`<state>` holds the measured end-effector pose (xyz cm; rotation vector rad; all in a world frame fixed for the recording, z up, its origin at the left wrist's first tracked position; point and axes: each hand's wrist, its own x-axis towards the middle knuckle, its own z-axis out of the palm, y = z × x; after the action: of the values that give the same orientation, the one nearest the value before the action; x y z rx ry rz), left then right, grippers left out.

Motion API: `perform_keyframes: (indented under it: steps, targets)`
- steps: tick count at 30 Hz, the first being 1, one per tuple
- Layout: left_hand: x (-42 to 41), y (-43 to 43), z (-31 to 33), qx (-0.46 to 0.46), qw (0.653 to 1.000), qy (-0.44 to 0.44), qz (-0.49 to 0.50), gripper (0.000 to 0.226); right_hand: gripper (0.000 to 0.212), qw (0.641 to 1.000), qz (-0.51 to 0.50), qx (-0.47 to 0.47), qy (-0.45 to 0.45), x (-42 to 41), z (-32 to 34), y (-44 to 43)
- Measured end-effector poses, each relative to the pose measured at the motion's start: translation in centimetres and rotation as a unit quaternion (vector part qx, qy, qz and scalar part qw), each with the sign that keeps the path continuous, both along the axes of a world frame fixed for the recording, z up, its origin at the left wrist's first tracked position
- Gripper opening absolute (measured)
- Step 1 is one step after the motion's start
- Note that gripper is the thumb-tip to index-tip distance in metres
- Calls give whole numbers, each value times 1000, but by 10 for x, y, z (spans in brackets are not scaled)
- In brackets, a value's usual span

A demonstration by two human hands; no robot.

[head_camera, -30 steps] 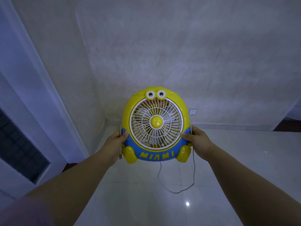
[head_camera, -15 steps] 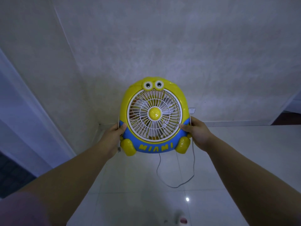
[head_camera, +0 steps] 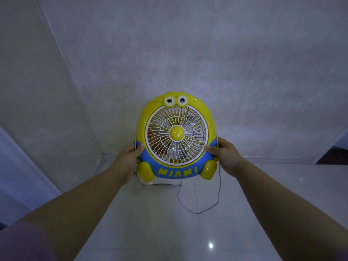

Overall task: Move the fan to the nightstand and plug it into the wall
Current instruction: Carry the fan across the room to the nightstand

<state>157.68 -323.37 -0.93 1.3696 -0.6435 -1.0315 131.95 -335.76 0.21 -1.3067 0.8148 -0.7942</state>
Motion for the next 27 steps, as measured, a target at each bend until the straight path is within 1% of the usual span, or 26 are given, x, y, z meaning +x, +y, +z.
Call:
perform_keyframes:
  steps: [5,8,13,17,21,27]
  targets:
    - [-10,-54,-2,1,1000,-6,2,34,40,1000,11,2,-7,-11,2,-59]
    - [-16,-86,-8,9,1000,-3,14,30,38,1000,11,6,-10,-17,1,-90]
    - [-20,-119,-14,23,999,-8,22,36,38,1000,20,3,-2,-20,-2,-128]
    - [-16,-139,-16,26,999,-1,18,34,39,1000,19,15,-5,-18,-11,-149]
    - [-5,-166,-20,21,1000,14,16,28,39,1000,21,23,-5,-3,-18,-175]
    - [28,-213,-22,19,999,24,-10,34,38,999,-12,31,-4,28,-26,-212]
